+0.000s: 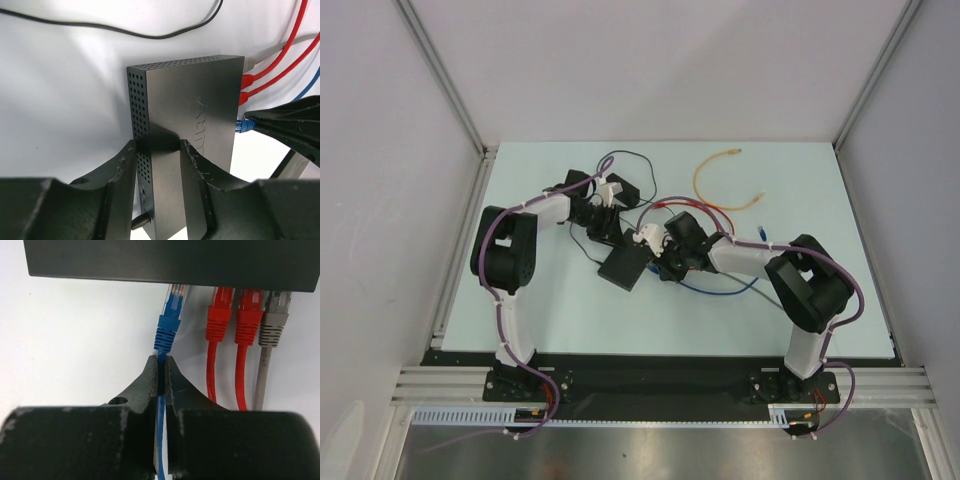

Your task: Insert the plug into the switch port

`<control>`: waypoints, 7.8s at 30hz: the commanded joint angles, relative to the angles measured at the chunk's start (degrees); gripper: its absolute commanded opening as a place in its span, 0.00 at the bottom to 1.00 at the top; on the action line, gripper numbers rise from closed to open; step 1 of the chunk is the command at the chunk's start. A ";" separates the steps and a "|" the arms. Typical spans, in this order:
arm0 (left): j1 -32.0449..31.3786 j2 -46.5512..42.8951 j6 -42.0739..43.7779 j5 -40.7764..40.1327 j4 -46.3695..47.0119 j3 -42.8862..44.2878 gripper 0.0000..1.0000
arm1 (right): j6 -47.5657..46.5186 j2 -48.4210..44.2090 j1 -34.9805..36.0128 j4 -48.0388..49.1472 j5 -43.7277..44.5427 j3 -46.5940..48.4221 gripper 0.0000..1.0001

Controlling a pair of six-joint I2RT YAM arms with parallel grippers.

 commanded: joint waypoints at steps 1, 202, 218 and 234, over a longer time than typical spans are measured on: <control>-3.38 1.21 -1.63 6.50 -2.05 -3.09 0.40 | -2.16 3.05 1.52 12.76 11.14 -1.62 0.00; -25.53 -20.50 -30.80 12.02 39.14 9.84 0.44 | 30.53 -35.89 -21.95 -12.54 -16.62 29.75 0.00; -23.51 -22.88 -59.53 21.71 78.97 -2.83 0.00 | 28.42 -41.51 -28.10 -11.76 -30.42 22.54 0.47; -25.27 -16.20 -81.87 26.81 106.93 -1.16 0.00 | 35.71 -36.86 -23.88 -2.79 -36.05 25.97 0.50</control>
